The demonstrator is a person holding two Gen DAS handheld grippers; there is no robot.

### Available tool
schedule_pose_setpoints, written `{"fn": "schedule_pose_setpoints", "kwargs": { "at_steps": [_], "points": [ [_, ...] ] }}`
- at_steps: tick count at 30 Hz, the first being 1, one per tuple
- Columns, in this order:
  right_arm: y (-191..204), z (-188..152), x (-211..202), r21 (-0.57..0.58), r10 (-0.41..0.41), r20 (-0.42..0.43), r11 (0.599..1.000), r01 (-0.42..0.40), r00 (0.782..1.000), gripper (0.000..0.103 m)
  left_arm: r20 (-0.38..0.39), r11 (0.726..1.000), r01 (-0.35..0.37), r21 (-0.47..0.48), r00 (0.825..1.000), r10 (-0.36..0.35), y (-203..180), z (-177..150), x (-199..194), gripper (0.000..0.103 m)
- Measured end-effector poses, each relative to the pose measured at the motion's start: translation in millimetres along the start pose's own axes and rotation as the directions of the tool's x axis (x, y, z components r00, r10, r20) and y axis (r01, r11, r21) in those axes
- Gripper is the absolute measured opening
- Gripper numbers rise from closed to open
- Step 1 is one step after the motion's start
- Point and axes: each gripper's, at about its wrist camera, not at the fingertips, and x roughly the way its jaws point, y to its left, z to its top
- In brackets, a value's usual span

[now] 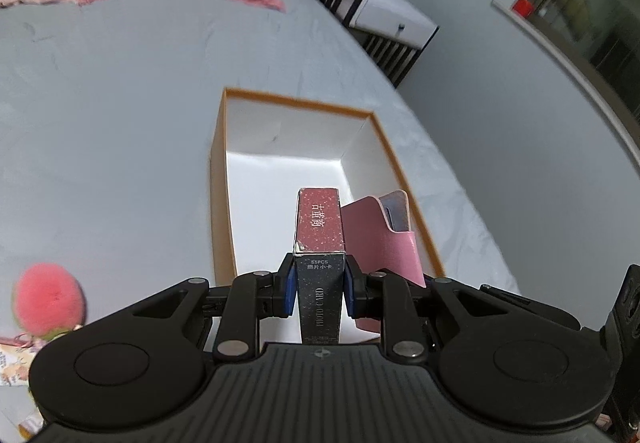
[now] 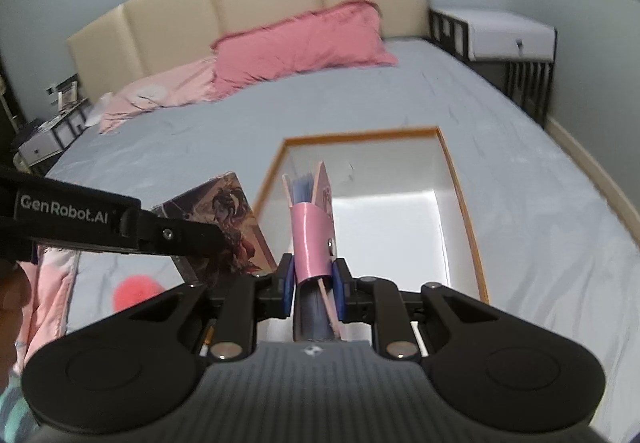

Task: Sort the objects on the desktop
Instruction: 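Carry the pink wallet and red-topped box over the orange box with both tools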

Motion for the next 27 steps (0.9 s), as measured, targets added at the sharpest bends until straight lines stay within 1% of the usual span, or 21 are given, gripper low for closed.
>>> {"fn": "schedule_pose_setpoints", "kwargs": {
  "at_steps": [3,6,9,13,15,19,23,27],
  "points": [
    [-7.1,-3.2,18.7,0.027,0.011,-0.044,1.000,-0.010,0.999,0.020,-0.059,1.000,-0.014,0.005,0.998,0.014,2.8,-0.9,21.7,0.026],
    [-8.8,-1.7,41.8,0.035,0.031,-0.090,0.999,-0.028,0.995,0.020,-0.114,0.999,-0.036,0.023,0.993,0.038,5.7,-5.8,41.2,0.026],
    [-8.7,-11.9,58.1,0.045,0.051,-0.137,0.998,-0.045,0.989,0.021,-0.166,0.998,-0.056,0.032,0.984,0.060,11.8,-10.2,56.2,0.025],
    [-10.9,-20.5,77.1,0.062,0.066,-0.182,0.997,-0.055,0.981,0.021,-0.213,0.996,-0.072,0.046,0.974,0.080,17.2,-13.4,70.7,0.025],
    [-10.1,-24.0,81.4,0.053,0.058,-0.194,0.997,-0.049,0.979,0.021,-0.223,0.994,-0.082,0.065,0.970,0.095,14.9,-14.0,74.2,0.026],
    [-9.7,-23.2,89.2,0.046,0.072,-0.220,0.997,-0.063,0.973,0.021,-0.243,0.985,-0.119,0.125,0.959,0.147,6.0,-14.7,78.5,0.027],
    [-8.1,-22.5,99.5,0.011,0.064,-0.269,0.998,-0.063,0.961,0.020,-0.260,0.981,-0.129,0.143,0.952,0.163,0.4,-17.0,86.2,0.028],
    [-7.1,-21.9,103.3,-0.006,0.066,-0.299,0.997,-0.071,0.952,0.020,-0.255,0.977,-0.145,0.155,0.950,0.181,0.6,-18.7,87.1,0.030]
  ]
}}
